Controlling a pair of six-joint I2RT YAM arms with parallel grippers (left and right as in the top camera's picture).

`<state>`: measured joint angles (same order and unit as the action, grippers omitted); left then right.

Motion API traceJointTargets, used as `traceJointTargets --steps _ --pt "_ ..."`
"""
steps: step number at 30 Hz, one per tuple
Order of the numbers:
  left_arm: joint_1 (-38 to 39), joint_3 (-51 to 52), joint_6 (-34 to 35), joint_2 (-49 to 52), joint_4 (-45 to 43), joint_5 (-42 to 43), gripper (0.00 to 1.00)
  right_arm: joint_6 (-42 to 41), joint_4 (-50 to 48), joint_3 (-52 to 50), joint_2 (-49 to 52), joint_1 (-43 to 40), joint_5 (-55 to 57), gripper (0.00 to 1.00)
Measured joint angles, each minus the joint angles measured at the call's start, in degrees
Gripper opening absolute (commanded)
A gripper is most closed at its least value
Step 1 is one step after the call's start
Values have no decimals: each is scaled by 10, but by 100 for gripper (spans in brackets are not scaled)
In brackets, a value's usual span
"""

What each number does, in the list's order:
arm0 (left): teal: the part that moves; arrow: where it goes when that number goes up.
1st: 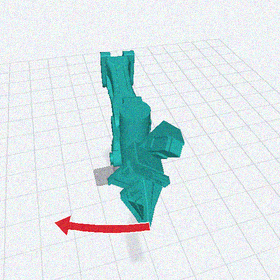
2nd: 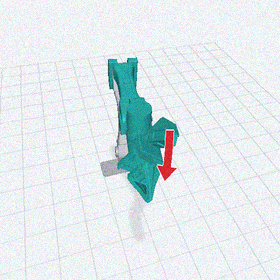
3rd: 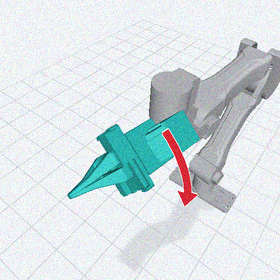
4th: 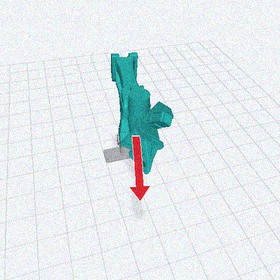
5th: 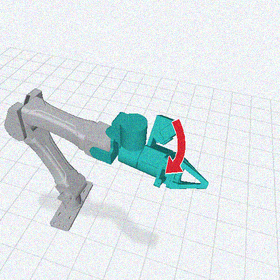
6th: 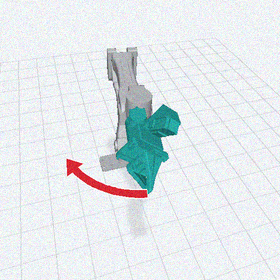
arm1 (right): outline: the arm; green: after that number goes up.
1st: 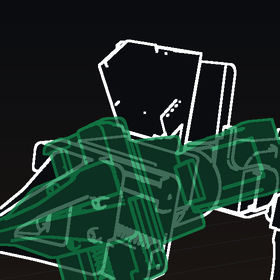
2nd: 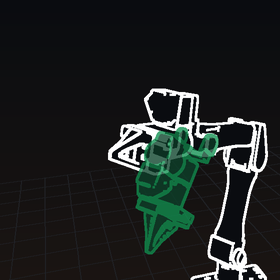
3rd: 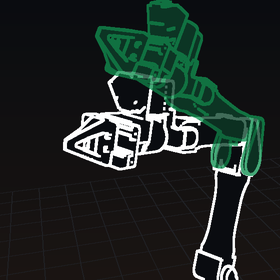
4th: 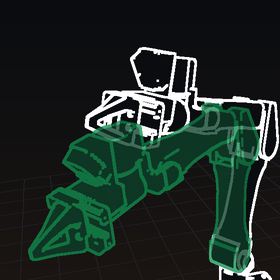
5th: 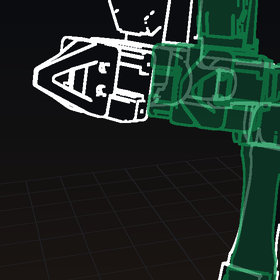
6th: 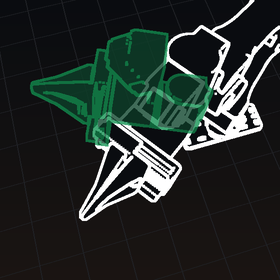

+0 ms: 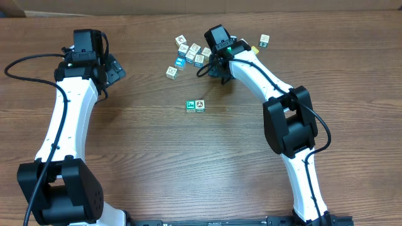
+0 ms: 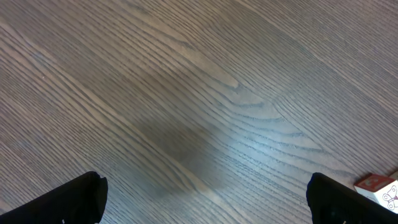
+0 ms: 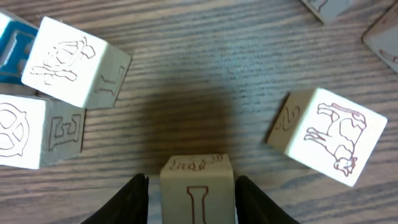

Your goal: Form a horizontal line

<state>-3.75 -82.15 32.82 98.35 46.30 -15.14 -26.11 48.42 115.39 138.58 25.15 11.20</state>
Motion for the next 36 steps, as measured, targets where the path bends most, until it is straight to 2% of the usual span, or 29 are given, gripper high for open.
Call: traceJointTargets --steps 9,14,15,16,17,18,20,28,36 --pt "0 0 0 0 0 0 99 7 24 3 -4 0 45 56" --pt "0 0 0 0 0 0 100 8 26 22 -23 0 57 54" --pt "0 0 0 0 0 0 100 8 26 24 -31 1 57 50" --pt "0 0 0 0 0 0 100 9 26 26 -36 1 56 41" --pt "0 0 0 0 0 0 100 12 28 30 -41 2 55 26" --pt "0 0 0 0 0 0 100 13 31 33 -45 2 52 17" --pt "0 0 0 0 0 0 100 13 36 36 -50 4 45 4" --pt "0 0 0 0 0 0 100 9 15 24 -51 8 -3 4" --pt "0 0 0 0 0 0 100 9 -74 -71 -51 8 -16 4"
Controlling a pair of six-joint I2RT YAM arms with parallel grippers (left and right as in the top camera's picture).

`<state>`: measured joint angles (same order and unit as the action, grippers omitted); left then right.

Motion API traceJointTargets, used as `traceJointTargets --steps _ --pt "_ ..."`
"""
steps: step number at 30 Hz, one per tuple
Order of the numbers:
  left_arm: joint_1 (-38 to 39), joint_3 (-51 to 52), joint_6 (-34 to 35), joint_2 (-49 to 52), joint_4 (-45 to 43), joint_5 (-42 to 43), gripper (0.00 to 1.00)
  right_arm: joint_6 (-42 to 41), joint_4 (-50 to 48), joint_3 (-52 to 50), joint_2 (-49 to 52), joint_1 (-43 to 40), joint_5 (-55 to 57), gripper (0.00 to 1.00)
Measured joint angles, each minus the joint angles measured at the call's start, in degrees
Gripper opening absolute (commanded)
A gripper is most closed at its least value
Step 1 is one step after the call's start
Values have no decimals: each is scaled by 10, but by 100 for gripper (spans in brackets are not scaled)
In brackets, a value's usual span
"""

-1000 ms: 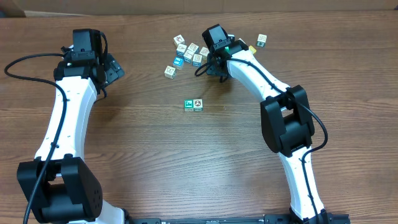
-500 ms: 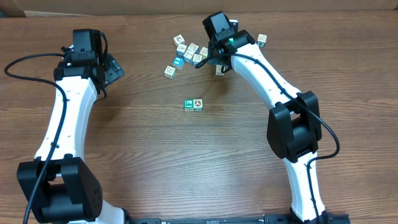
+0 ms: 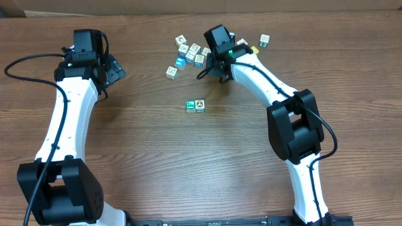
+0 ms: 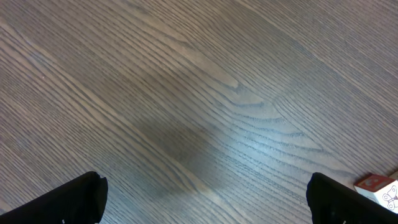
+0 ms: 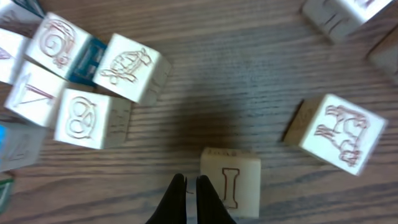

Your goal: Form a horizontal line

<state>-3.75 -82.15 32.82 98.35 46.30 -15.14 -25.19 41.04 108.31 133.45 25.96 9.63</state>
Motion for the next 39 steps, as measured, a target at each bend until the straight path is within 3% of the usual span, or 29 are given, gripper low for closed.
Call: traceJointTargets --steps 29,39 --pt "0 0 0 0 0 0 100 0 9 4 -1 0 5 4" --pt "0 0 0 0 0 0 100 -1 -44 -35 -11 0 -21 4"
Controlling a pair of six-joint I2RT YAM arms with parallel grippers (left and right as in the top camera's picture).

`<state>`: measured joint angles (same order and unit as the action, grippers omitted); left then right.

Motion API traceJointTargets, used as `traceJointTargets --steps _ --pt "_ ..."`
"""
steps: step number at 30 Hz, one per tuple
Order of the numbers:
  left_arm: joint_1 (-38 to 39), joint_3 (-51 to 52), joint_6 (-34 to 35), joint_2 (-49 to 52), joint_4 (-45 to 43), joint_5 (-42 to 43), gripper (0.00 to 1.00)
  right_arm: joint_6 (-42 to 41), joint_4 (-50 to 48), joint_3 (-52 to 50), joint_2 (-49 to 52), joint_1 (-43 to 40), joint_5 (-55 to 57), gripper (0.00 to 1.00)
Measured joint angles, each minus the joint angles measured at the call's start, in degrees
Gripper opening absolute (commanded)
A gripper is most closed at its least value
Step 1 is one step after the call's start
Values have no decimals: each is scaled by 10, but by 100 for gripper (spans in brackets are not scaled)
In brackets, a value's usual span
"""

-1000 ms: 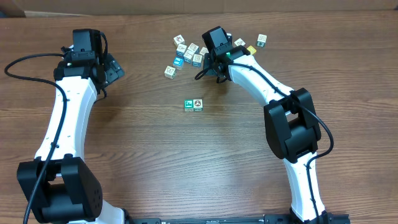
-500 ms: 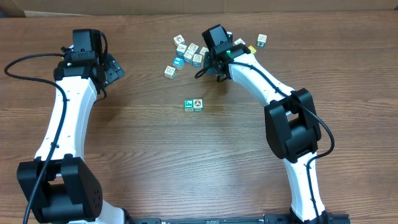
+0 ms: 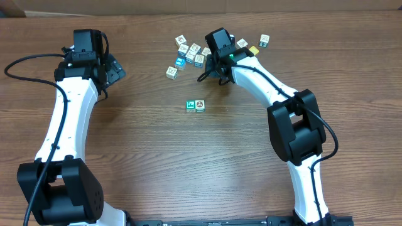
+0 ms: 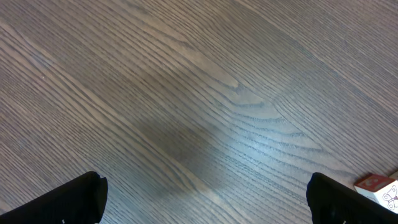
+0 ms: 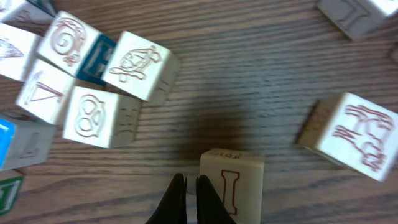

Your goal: Form a horizontal line

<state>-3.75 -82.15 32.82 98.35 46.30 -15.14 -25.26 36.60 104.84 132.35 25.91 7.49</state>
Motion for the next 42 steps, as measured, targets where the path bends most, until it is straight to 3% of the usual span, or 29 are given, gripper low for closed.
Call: traceJointTargets --steps 5,17,20,25,28,33,35,39,42 --pt "0 0 0 0 0 0 99 -1 -17 -32 -2 0 -27 5" --pt "0 0 0 0 0 0 100 -1 -30 -38 -1 0 -116 24" --pt "0 0 0 0 0 0 100 -4 -30 -21 -5 0 -116 37" --pt "0 0 0 0 0 0 100 0 -28 -6 -33 0 -71 49" --pt "0 0 0 0 0 0 100 0 -20 -5 -44 0 -35 50" --pt "0 0 0 0 0 0 100 -9 -5 -5 -42 0 10 71" --pt "0 0 0 0 0 0 100 -17 -3 -5 -40 0 23 75" --pt "0 0 0 0 0 0 100 -37 -1 -7 -26 -2 37 75" --pt "0 0 0 0 0 0 99 -49 0 -13 -12 -4 40 67"
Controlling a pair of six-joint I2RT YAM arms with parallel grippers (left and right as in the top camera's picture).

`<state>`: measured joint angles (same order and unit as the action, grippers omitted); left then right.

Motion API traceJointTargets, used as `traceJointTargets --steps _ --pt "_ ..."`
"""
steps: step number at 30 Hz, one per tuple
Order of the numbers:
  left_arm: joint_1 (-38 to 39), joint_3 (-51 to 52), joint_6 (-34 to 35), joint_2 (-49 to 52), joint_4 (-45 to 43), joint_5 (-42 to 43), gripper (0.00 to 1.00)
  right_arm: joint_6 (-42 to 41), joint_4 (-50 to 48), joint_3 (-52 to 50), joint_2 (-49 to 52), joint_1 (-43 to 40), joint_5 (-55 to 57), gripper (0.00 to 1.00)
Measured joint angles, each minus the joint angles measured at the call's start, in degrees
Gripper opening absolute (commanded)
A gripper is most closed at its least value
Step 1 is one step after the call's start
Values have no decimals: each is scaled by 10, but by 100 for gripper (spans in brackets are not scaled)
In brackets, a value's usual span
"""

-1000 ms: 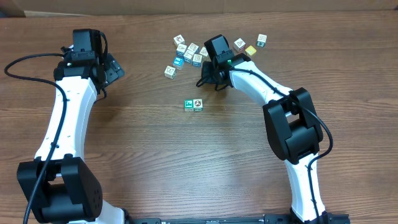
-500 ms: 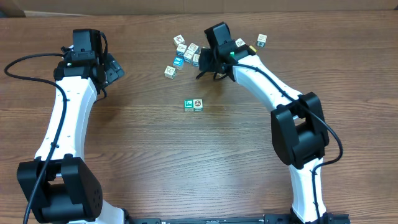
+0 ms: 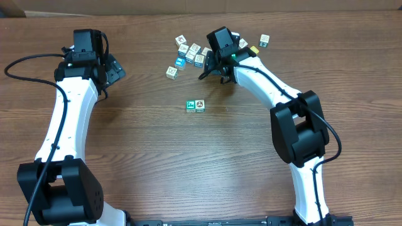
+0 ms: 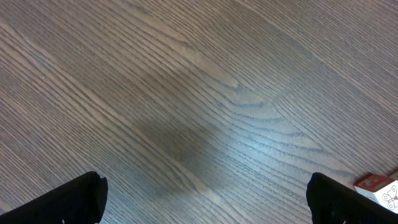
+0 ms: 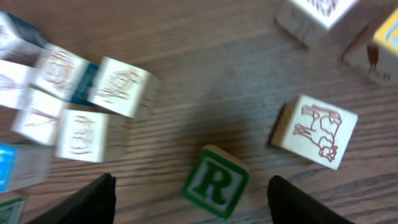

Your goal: Form a horizontal line

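Two blocks, a green one and a tan one, lie side by side mid-table as a short row. A cluster of loose blocks sits at the back. My right gripper hovers at the cluster's right edge. In the right wrist view my right gripper is open, with a tilted green R block lying on the table between its fingers. My left gripper is far off to the left. In its wrist view my left gripper is open over bare wood.
A cow-picture block lies right of the R block, and several pale blocks lie to its left. More blocks sit at the back right. One block corner shows by my left gripper.
My right gripper was shut with its tips beside a block showing an I face. Now it is open wide, and the block between the fingers shows a green R face and sits askew.
First my right gripper's fingers flanked the I-faced block at the cluster's edge. At the two later moments the fingers were shut just left of that block. Now they stand open around a block showing a green R. The left arm and the two-block row stayed put.
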<state>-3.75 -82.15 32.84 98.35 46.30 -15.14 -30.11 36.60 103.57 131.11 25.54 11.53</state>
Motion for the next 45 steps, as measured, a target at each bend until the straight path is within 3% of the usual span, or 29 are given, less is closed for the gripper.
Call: traceJointTargets --steps 9,11,14,45 --pt "0 0 0 0 0 0 100 -42 -2 -2 14 -1 5 53" --pt "0 0 0 0 0 0 100 -49 -2 -2 14 -1 6 58" --pt "0 0 0 0 0 0 100 -57 -5 -2 14 -1 7 75" --pt "0 0 0 0 0 0 100 -116 -10 -2 14 0 22 68"
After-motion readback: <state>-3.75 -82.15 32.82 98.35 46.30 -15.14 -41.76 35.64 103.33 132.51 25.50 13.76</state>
